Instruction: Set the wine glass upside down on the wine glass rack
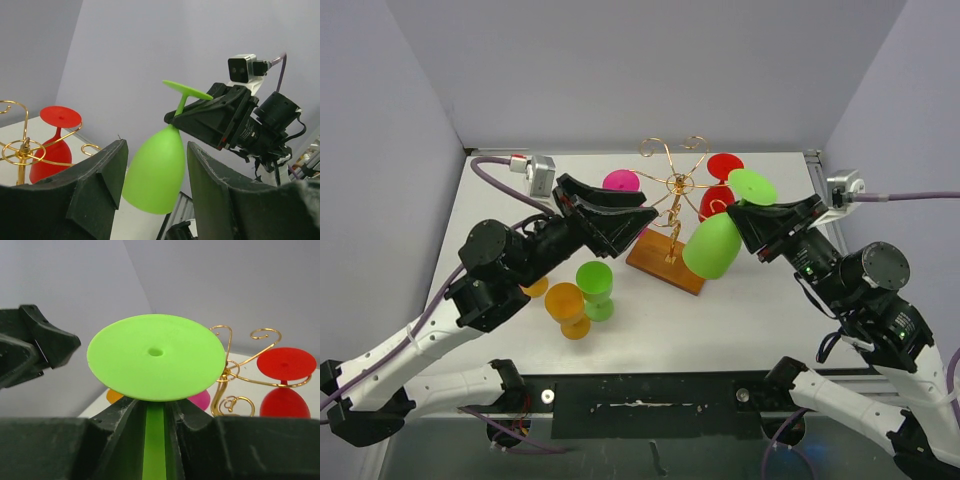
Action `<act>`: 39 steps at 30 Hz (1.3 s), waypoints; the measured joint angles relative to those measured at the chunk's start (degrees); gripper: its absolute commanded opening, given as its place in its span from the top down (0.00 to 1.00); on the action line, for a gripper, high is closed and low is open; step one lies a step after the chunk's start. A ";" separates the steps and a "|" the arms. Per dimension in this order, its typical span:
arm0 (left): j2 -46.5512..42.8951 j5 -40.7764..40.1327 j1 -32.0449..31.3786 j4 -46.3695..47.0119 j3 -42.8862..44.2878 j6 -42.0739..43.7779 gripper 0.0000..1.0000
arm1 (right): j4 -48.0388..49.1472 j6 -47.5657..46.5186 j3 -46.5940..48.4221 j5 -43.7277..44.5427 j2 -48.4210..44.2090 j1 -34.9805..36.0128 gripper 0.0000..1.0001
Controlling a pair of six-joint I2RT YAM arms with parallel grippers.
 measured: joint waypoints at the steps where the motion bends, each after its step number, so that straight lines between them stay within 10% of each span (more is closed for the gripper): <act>1: 0.13 0.20 0.00 0.02 0.00 -0.74 0.50 | -0.98 -1.25 -0.35 -0.15 -0.28 0.00 1.00; 39: 8.07 2.86 0.04 7.02 -4.52 -23.63 0.50 | 9.81 -18.75 -17.40 -17.03 -5.03 0.00 1.00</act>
